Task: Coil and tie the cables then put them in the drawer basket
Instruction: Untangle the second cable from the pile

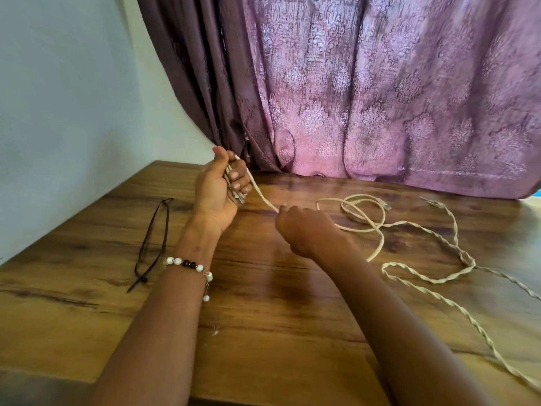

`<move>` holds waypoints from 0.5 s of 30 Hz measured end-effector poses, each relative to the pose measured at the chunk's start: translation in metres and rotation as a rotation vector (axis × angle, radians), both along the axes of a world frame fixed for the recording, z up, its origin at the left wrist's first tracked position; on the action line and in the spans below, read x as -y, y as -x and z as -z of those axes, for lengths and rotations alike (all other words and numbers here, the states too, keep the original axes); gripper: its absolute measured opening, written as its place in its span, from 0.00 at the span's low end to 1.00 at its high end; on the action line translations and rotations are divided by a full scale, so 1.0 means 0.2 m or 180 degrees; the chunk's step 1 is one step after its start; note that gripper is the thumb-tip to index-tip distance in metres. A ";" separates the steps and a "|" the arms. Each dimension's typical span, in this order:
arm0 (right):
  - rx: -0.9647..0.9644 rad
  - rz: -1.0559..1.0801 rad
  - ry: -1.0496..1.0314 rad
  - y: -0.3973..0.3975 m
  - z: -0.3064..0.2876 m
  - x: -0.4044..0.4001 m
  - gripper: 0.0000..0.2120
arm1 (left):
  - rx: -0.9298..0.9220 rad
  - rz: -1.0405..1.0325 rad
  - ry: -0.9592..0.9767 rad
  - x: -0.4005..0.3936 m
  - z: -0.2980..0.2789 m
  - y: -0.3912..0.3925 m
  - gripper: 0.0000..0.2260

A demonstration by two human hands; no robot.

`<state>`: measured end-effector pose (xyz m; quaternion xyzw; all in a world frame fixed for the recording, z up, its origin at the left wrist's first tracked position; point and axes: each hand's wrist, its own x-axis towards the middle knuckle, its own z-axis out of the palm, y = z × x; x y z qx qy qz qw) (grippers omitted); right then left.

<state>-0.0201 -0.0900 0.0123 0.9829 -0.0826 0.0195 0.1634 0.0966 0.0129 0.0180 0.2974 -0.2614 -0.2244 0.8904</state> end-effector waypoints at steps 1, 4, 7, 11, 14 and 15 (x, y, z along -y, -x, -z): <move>-0.0046 -0.0152 0.0159 0.02 -0.02 -0.04 0.19 | 0.0079 -0.0188 -0.0108 0.01 0.00 0.00 0.15; -0.0008 -0.0551 0.0348 0.06 -0.07 -0.08 0.15 | 0.0522 -0.0595 -0.0620 0.05 0.00 0.03 0.10; 0.0713 -0.1283 0.0654 0.09 -0.12 -0.07 0.14 | 0.0830 -0.0352 -0.1125 0.07 0.02 0.06 0.07; 0.1313 -0.1154 0.0787 0.10 -0.15 0.00 0.16 | 0.1153 -0.0160 -0.1813 0.08 0.05 0.08 0.08; 0.1885 -0.0994 0.0565 0.11 -0.18 0.10 0.11 | 0.1528 0.0458 -0.2284 0.06 0.06 0.12 0.07; 0.2082 -0.0954 0.0310 0.11 -0.19 0.12 0.10 | 0.1627 0.0517 -0.2379 0.06 0.06 0.13 0.07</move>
